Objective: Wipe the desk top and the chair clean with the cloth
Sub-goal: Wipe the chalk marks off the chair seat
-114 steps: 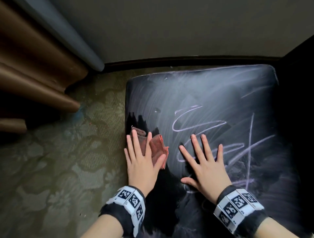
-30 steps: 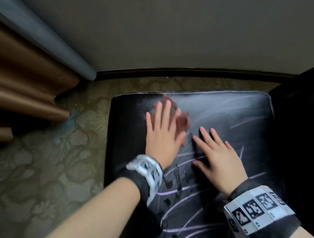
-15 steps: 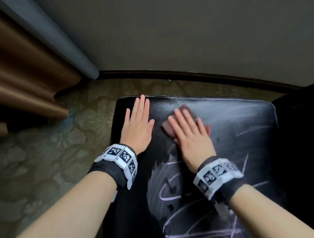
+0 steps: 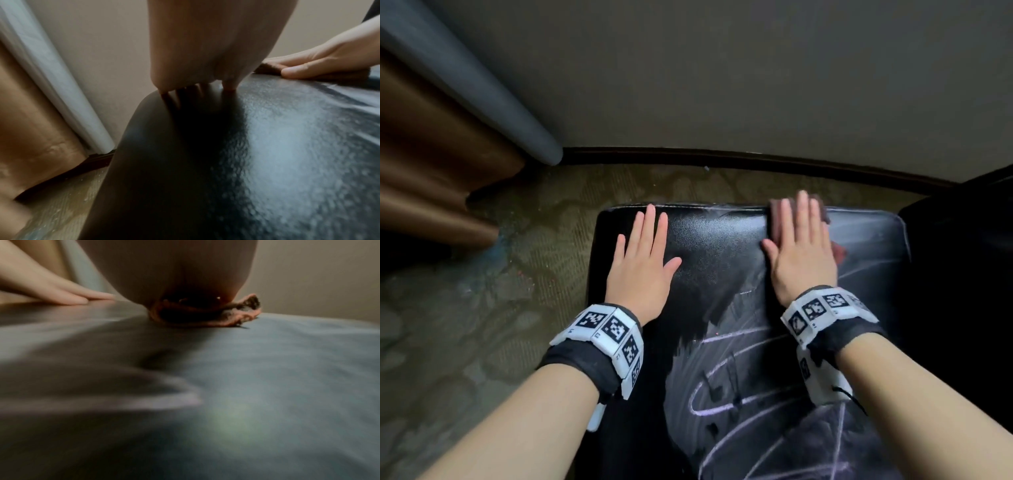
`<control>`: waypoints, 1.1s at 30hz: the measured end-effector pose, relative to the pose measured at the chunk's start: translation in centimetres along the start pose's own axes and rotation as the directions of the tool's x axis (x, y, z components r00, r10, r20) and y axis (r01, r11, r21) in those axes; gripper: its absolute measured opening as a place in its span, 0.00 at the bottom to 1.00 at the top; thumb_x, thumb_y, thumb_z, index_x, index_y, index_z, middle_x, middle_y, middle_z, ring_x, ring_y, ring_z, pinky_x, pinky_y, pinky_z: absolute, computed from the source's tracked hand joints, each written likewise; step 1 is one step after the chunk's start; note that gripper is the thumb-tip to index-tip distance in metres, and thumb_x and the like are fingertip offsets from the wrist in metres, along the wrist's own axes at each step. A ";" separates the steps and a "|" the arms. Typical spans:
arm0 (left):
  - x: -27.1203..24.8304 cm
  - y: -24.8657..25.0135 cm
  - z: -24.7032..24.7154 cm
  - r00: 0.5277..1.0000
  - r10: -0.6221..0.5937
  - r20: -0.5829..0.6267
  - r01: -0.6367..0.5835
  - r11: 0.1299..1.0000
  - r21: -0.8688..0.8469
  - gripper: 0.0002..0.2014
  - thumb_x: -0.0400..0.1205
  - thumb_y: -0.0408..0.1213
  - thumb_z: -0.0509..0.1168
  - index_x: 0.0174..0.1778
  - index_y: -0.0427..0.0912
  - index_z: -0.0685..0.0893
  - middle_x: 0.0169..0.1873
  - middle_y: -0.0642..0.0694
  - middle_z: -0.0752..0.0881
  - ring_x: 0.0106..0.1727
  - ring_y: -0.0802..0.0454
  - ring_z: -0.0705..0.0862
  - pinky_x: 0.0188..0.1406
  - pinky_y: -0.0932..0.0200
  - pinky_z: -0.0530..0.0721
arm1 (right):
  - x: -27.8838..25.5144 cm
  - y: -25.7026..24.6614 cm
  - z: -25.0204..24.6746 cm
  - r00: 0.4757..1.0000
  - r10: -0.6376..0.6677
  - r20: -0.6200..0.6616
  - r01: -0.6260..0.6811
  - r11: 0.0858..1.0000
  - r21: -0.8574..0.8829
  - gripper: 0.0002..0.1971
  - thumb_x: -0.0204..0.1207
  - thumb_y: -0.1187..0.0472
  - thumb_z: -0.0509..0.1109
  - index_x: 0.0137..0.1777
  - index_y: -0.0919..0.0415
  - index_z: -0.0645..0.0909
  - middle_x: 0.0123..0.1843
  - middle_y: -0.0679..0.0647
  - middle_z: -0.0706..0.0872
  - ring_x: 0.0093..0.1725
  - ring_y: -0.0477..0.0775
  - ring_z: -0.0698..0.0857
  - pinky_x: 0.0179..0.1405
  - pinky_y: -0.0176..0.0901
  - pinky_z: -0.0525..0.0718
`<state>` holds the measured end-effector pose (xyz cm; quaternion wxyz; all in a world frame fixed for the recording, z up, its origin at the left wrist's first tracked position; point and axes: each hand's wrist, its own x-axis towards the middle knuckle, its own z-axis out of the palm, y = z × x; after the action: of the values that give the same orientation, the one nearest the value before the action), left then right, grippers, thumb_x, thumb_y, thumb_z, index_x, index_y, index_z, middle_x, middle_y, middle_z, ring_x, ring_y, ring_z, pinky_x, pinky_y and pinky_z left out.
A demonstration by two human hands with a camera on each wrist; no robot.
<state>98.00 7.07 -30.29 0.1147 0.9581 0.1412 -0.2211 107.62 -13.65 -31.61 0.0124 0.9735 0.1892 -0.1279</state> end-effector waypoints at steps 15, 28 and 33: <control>-0.4 0.0 0.7 0.997 -0.045 -0.056 0.048 0.998 0.045 0.32 0.85 0.53 0.38 0.74 0.41 0.26 0.81 0.44 0.32 0.83 0.48 0.35 0.81 0.48 0.43 | 0.6 -0.5 -0.2 0.996 -0.086 -0.013 0.086 0.996 -0.016 0.33 0.81 0.41 0.46 0.83 0.54 0.51 0.84 0.58 0.49 0.83 0.60 0.48 0.79 0.56 0.46; -0.6 0.3 0.5 0.996 -0.076 -0.035 0.077 0.996 0.041 0.33 0.87 0.52 0.41 0.73 0.42 0.26 0.81 0.44 0.32 0.83 0.49 0.35 0.81 0.48 0.43 | -2.1 -2.9 1.5 0.977 -0.198 -0.077 0.196 0.980 -0.027 0.33 0.78 0.40 0.47 0.79 0.57 0.63 0.81 0.61 0.62 0.80 0.62 0.62 0.76 0.57 0.56; -0.5 0.5 0.5 0.997 -0.077 -0.031 0.078 0.996 0.053 0.32 0.87 0.52 0.41 0.72 0.42 0.24 0.81 0.44 0.31 0.83 0.49 0.34 0.81 0.48 0.42 | -0.4 7.2 0.2 0.982 0.189 -0.021 -0.187 0.980 0.066 0.39 0.78 0.35 0.43 0.82 0.60 0.51 0.83 0.63 0.47 0.82 0.65 0.48 0.79 0.65 0.54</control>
<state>97.52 6.40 -30.39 0.0779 0.9577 0.1738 -0.2155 109.94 -20.51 -31.85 -0.0089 0.9886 0.0924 -0.1189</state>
